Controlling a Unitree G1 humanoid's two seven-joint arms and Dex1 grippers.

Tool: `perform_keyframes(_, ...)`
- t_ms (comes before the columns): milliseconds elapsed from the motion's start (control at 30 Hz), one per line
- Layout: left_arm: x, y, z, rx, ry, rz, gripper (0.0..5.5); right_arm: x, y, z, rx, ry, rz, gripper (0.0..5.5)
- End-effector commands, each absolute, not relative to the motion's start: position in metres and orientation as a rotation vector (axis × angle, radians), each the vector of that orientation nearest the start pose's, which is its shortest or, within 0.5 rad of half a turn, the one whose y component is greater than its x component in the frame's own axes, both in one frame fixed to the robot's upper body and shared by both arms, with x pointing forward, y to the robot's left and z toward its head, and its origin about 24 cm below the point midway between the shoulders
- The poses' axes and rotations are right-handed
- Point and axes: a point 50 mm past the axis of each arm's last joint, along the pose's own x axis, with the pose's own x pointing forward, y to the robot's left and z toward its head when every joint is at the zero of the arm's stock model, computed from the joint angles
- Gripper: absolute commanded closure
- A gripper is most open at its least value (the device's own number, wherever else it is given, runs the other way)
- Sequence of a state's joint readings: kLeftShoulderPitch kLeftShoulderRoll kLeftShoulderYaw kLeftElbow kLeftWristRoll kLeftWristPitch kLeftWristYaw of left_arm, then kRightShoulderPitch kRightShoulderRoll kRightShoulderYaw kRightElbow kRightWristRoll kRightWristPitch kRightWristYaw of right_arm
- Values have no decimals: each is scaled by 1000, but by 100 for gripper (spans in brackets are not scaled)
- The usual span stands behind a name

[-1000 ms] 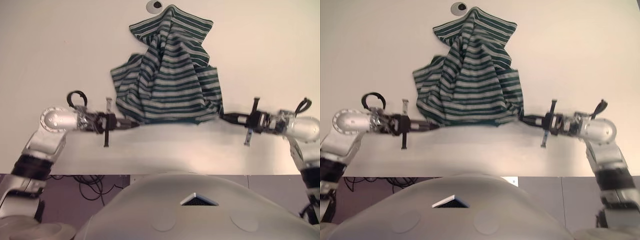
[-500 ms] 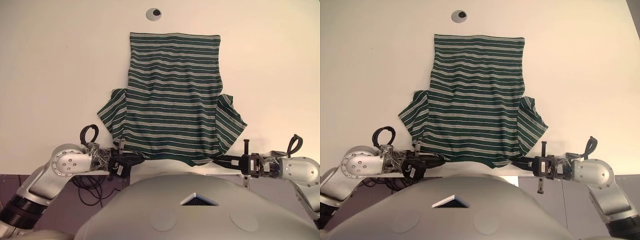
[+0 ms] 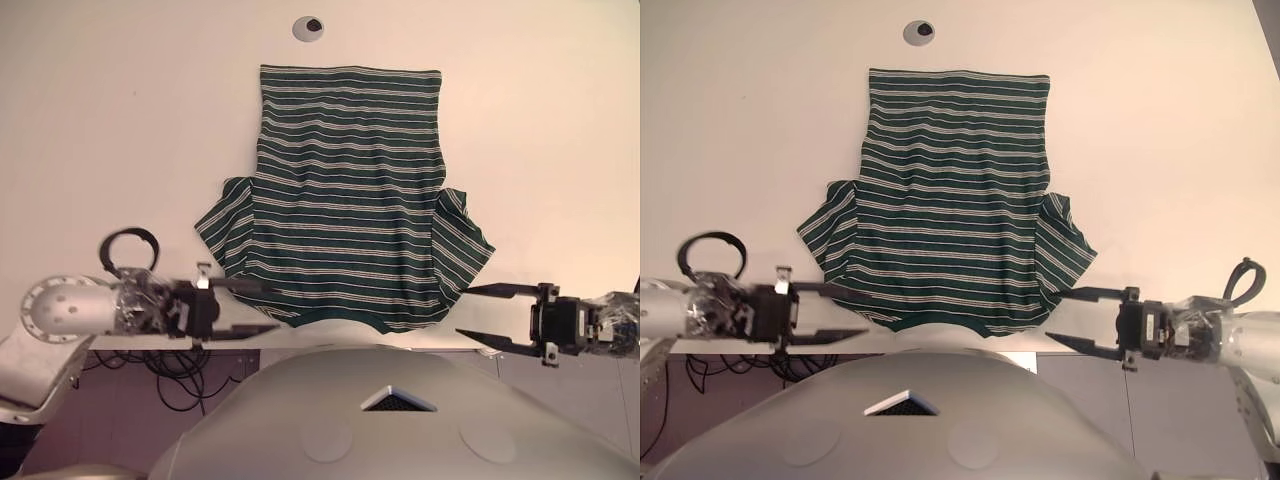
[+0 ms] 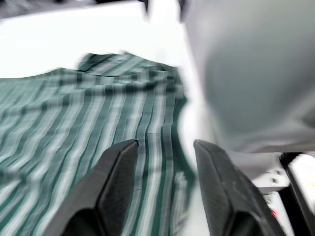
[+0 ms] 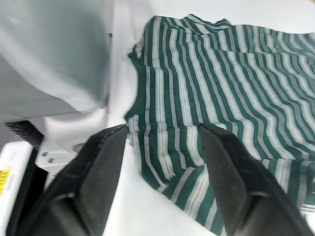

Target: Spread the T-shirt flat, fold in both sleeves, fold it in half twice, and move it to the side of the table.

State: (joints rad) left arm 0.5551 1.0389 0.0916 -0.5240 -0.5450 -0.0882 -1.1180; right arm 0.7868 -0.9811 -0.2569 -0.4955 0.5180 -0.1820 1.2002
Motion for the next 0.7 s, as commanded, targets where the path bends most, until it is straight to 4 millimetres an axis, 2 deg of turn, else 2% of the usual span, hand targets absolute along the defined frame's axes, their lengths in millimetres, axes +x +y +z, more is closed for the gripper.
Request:
perform_keyframes(33,150,252,98,239,328,-1094,345,102,-242,102,-373,302,1278,277)
perform_keyframes(167,153,286,73,107,467,-858,345,103,-241,99,-390,289,1258,277)
perform_keyframes(400,152,306,43,-39,642,-620,345,103,-240,98,-408,284,1248,277)
perform_keyframes(500,153,305,40,-34,676,-586,345,103,-240,98,-411,284,1249,277)
perform_keyframes(667,155,290,38,-48,712,-610,345,102,-239,97,-418,285,1250,277)
perform_keyframes(700,155,287,38,-52,719,-611,364,103,-239,97,-419,286,1251,276)
